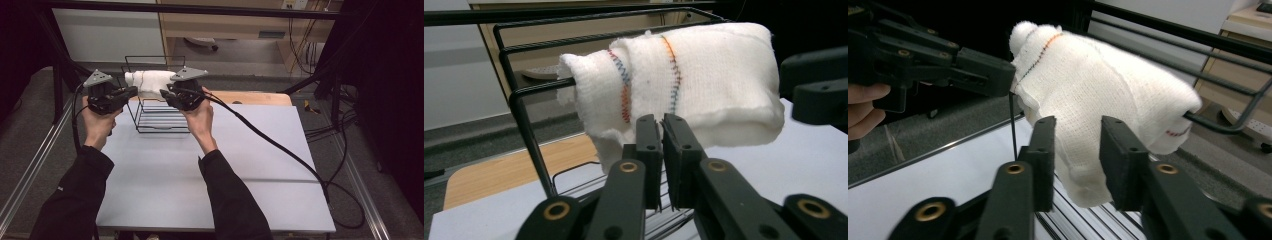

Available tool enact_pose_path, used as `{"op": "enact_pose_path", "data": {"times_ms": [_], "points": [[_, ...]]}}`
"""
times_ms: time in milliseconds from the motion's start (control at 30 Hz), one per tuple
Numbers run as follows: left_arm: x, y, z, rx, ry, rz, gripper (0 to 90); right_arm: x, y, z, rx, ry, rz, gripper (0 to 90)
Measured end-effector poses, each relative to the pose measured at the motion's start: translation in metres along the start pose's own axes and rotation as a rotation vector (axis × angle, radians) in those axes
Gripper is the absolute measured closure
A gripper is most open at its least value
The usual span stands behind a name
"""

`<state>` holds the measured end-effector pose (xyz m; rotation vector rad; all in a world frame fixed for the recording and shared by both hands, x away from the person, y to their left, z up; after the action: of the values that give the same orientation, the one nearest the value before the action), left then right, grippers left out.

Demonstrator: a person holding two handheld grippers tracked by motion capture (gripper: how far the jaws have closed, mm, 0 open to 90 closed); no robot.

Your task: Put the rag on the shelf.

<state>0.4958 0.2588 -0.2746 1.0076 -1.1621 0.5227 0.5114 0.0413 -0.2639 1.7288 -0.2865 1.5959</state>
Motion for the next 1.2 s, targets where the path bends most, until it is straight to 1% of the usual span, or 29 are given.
{"op": "enact_pose_path", "data": {"times_ms": [100,133,167,200,267,333,433,533,600,633,700,767,867,967,1100,1200], "points": [[-0.005,0.009,0.001,-0.009,0.001,-0.009,77.4,0.003,0.011,-0.001,0.019,-0.015,0.010,53.9],[-0.007,0.011,0.001,-0.010,-0.004,-0.014,74.9,0.004,0.014,-0.002,0.024,-0.018,0.010,49.6],[-0.011,0.014,0.002,-0.009,-0.011,-0.022,71.7,0.004,0.017,-0.002,0.029,-0.023,0.010,44.6],[-0.014,0.016,0.002,-0.013,-0.014,-0.028,67.9,0.003,0.021,-0.003,0.029,-0.026,0.006,42.1],[-0.023,0.020,0.003,-0.022,-0.011,-0.044,59.8,0.001,0.027,-0.005,0.042,-0.033,-0.002,35.1],[-0.032,0.023,0.003,-0.036,-0.012,-0.054,51.9,-0.003,0.032,-0.006,0.056,-0.045,-0.013,28.0],[-0.049,0.027,0.004,-0.051,-0.007,-0.075,40.7,-0.011,0.040,-0.005,0.052,-0.038,-0.032,16.9],[-0.065,0.029,0.004,-0.061,0.002,-0.088,32.9,-0.022,0.047,-0.002,0.048,-0.040,-0.047,10.7],[-0.075,0.029,0.004,-0.064,0.004,-0.109,25.3,-0.030,0.051,0.001,0.056,-0.055,-0.058,6.1],[-0.081,0.029,0.004,-0.060,-0.002,-0.119,21.2,-0.035,0.053,0.003,0.063,-0.065,-0.065,4.8],[-0.091,0.029,0.005,-0.067,-0.012,-0.138,19.8,-0.045,0.058,0.007,0.064,-0.076,-0.085,3.5],[-0.100,0.029,0.006,-0.073,-0.018,-0.149,16.3,-0.056,0.064,0.011,0.061,-0.085,-0.089,3.2],[-0.115,0.029,0.010,-0.073,-0.025,-0.167,8.9,-0.074,0.075,0.018,0.064,-0.117,-0.089,2.2],[-0.128,0.029,0.012,-0.086,-0.025,-0.178,7.5,-0.094,0.085,0.025,0.063,-0.139,-0.107,1.2],[-0.144,0.030,0.014,-0.103,-0.007,-0.186,6.8,-0.122,0.099,0.034,0.059,-0.159,-0.130,0.5],[-0.155,0.030,0.014,-0.108,-0.008,-0.198,6.8,-0.144,0.109,0.040,0.053,-0.168,-0.153,0.3]]}}
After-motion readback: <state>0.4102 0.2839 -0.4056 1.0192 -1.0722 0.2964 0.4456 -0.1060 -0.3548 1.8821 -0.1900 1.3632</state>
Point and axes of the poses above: each handheld gripper's, and its own axes: y roughly backward along the jaws, x roughly out of its top, z roughly to its right, the point moved 3 cm from there along -y, roughly forward along the jaws, and after that the axes turned 2 degrees about -z, right-handed, at the moved point
